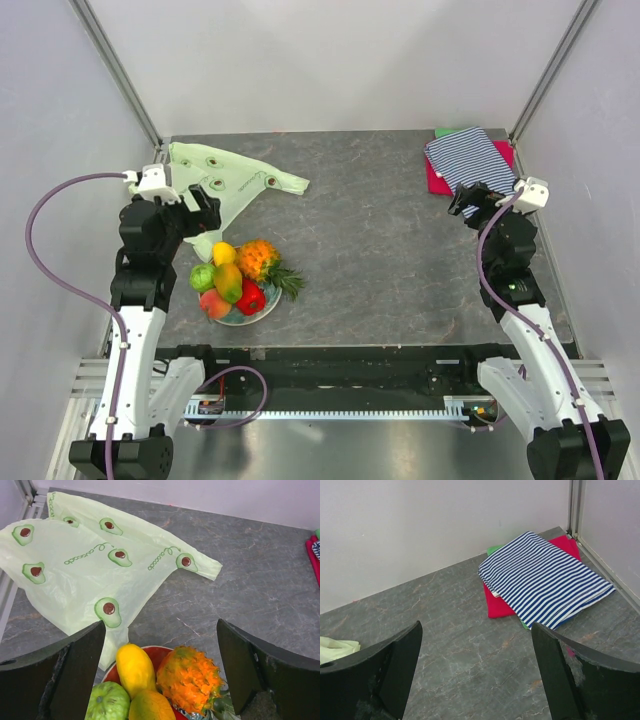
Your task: Place the fruits into the plastic bag
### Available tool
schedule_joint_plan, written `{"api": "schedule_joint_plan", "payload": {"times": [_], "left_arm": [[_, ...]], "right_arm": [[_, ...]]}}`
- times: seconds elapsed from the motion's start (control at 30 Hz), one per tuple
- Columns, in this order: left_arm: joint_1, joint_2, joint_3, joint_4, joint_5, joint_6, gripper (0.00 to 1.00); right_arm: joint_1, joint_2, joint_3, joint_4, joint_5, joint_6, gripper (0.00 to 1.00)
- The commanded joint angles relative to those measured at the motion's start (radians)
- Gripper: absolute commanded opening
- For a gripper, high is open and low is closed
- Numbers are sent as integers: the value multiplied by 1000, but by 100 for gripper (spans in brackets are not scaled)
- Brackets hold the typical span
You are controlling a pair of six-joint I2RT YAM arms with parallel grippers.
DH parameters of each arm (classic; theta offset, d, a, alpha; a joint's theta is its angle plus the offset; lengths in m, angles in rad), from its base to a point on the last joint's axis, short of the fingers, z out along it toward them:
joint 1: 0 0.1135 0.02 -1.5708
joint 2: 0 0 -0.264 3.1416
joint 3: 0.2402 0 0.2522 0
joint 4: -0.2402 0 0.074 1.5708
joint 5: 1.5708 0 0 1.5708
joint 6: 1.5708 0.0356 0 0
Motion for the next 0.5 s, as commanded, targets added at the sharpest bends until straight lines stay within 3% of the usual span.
{"api": "schedule_joint_plan", "payload": {"times": [0.0, 0.33, 0.47], "left_arm": [[1, -14, 6, -7, -116, -72, 99], [10, 111, 24, 5, -89, -124, 99], [68, 163, 35, -12, -89, -156, 99]], "right_arm": [[1, -18, 8, 1, 10, 12, 98], [1, 0, 3, -6, 32, 17, 98], [2, 2, 12, -21, 38, 18, 98]]}}
